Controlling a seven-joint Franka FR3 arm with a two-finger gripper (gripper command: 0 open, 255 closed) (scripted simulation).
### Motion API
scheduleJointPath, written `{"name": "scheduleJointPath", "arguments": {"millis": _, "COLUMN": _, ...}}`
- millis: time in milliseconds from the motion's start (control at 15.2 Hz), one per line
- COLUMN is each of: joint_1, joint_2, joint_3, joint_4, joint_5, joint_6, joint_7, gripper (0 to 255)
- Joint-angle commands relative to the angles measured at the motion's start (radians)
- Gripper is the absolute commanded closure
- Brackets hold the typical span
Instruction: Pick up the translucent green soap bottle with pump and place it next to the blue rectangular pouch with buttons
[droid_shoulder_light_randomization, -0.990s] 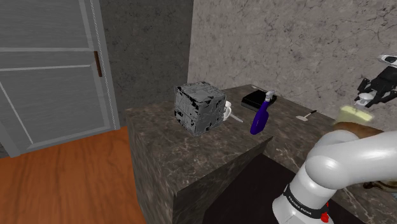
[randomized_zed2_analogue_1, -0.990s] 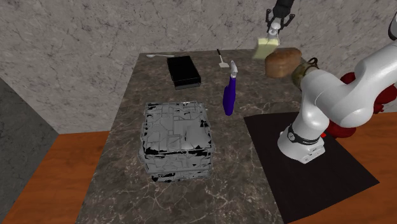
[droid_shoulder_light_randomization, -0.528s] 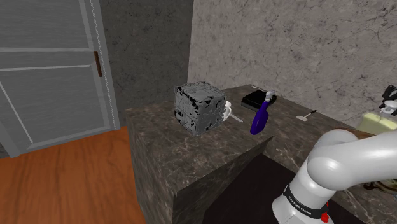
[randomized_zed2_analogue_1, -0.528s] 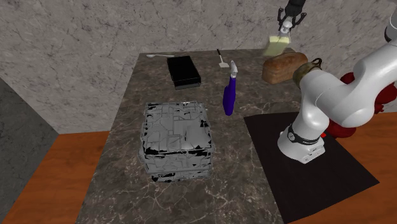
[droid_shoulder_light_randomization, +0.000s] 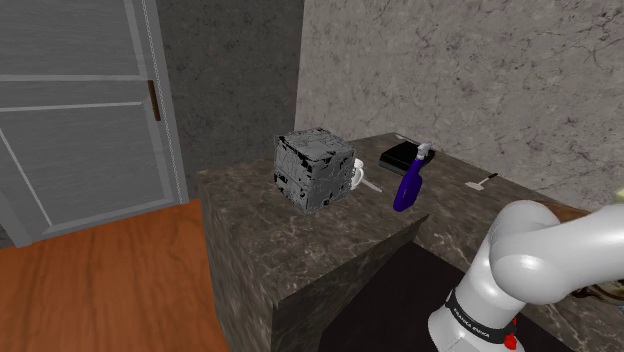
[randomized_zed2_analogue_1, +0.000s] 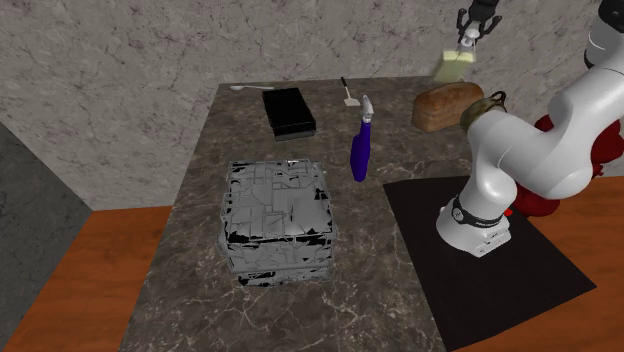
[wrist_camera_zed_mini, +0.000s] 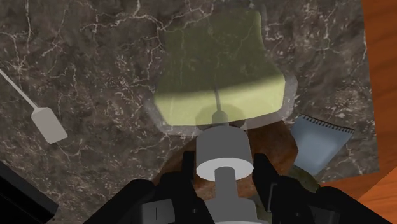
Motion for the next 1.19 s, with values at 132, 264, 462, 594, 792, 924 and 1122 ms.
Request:
{"name": "scheduleJointPath", "arguments": {"millis": 132, "joint_1": 0.032, "joint_2": -0.018, "joint_3": -0.041, "joint_4": 0.055, "joint_5": -0.028, "joint_6": -0.011, "joint_7": -0.041, "gripper": 255}}
{"name": "scheduleJointPath", "arguments": {"millis": 264, "joint_1": 0.016, "joint_2": -0.028, "joint_3": -0.04, "joint_4": 0.022, "joint_5": -0.034, "joint_6": 0.013, "joint_7": -0.037, "gripper": 255}}
{"name": "scheduleJointPath", "arguments": {"millis": 462, "joint_1": -0.004, "joint_2": -0.042, "joint_3": -0.042, "joint_4": -0.025, "joint_5": -0.043, "joint_6": 0.046, "joint_7": -0.031, "gripper": 255}}
{"name": "scheduleJointPath", "arguments": {"millis": 594, "joint_1": -0.016, "joint_2": -0.051, "joint_3": -0.044, "joint_4": -0.053, "joint_5": -0.049, "joint_6": 0.068, "joint_7": -0.027, "gripper": 255}}
{"name": "scheduleJointPath", "arguments": {"millis": 792, "joint_1": -0.031, "joint_2": -0.066, "joint_3": -0.049, "joint_4": -0.094, "joint_5": -0.06, "joint_6": 0.1, "joint_7": -0.022, "gripper": 255}}
{"name": "scheduleJointPath", "arguments": {"millis": 924, "joint_1": -0.04, "joint_2": -0.075, "joint_3": -0.054, "joint_4": -0.119, "joint_5": -0.068, "joint_6": 0.121, "joint_7": -0.018, "gripper": 255}}
{"name": "scheduleJointPath", "arguments": {"millis": 1122, "joint_1": -0.051, "joint_2": -0.09, "joint_3": -0.063, "joint_4": -0.153, "joint_5": -0.08, "joint_6": 0.151, "joint_7": -0.014, "gripper": 255}}
